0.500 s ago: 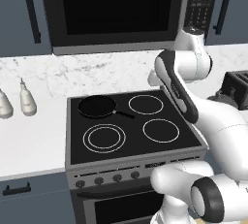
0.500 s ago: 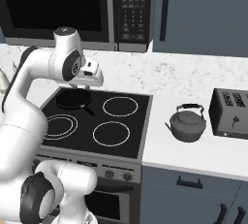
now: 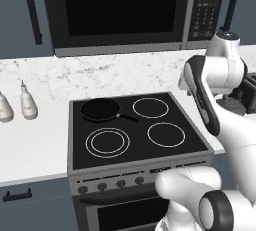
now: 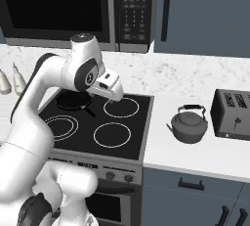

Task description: Pick the kettle from the counter and place it on a stove burner. Then turn the burner on.

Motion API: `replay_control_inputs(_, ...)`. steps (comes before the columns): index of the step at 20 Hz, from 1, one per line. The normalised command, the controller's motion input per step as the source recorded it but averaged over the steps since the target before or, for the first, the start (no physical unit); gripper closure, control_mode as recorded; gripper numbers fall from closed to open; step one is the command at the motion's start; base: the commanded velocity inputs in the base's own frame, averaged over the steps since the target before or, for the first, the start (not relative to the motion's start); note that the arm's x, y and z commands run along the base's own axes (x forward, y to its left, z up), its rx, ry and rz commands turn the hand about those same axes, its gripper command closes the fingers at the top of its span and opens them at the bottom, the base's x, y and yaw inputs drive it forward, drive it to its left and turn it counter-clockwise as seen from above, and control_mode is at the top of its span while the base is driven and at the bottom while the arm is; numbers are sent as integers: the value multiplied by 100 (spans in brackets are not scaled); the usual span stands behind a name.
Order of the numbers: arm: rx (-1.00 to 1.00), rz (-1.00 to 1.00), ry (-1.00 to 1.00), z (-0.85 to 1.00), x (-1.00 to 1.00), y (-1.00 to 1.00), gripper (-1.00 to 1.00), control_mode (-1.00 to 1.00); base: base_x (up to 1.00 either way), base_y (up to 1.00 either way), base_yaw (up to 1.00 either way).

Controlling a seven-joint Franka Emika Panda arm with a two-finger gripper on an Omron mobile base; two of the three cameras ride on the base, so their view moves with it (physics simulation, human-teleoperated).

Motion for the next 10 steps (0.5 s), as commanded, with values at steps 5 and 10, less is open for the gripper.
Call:
replay_control_inputs(5, 0, -45, -7, -14, -14, -100, -100, -100, 0, 0, 0)
replay_control_inputs(10, 10, -39, -4, -6, 3, -100, -100, -100, 0, 0, 0)
